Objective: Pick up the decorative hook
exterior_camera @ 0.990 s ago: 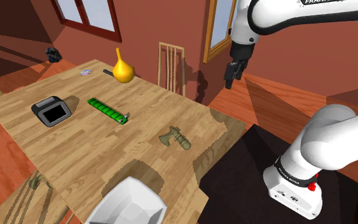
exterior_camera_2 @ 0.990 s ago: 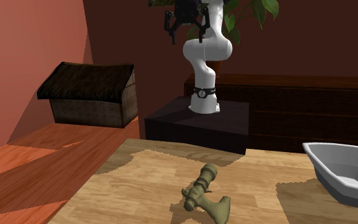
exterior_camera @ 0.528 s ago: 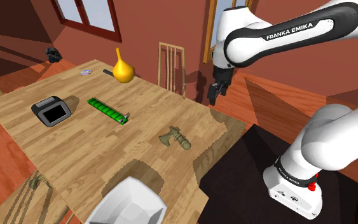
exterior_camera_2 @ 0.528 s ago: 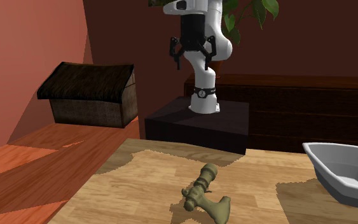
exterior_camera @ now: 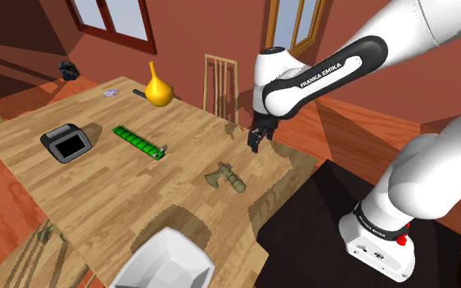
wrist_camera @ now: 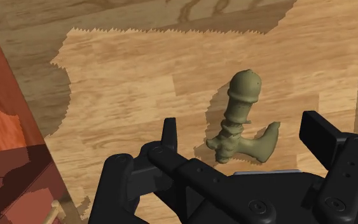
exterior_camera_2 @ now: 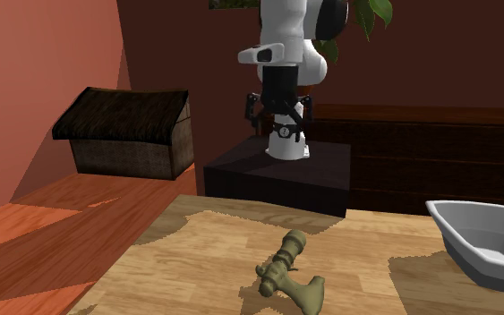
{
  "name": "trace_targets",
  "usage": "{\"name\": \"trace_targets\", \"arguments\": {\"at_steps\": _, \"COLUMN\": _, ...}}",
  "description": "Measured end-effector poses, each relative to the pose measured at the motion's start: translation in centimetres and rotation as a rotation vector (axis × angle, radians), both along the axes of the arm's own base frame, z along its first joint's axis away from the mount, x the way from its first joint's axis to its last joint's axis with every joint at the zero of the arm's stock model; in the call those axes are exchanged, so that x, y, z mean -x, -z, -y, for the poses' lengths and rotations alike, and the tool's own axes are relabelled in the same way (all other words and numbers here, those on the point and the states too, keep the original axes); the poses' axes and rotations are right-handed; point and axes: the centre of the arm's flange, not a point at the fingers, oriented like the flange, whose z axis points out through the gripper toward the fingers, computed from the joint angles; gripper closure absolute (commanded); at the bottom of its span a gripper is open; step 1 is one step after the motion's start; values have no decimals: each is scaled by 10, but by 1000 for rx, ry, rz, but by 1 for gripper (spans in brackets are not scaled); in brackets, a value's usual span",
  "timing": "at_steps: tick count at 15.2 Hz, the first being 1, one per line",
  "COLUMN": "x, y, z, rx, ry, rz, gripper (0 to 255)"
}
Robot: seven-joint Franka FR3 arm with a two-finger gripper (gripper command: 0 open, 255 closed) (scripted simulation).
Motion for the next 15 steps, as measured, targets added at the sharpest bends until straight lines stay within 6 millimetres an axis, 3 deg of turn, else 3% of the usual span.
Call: {"name": "trace_targets", "arguments": {"at_steps": 15, "x": -82, "y": 176, "z": -56, "rx": 48, "ry": 52, "rz": 2, "gripper": 0}}
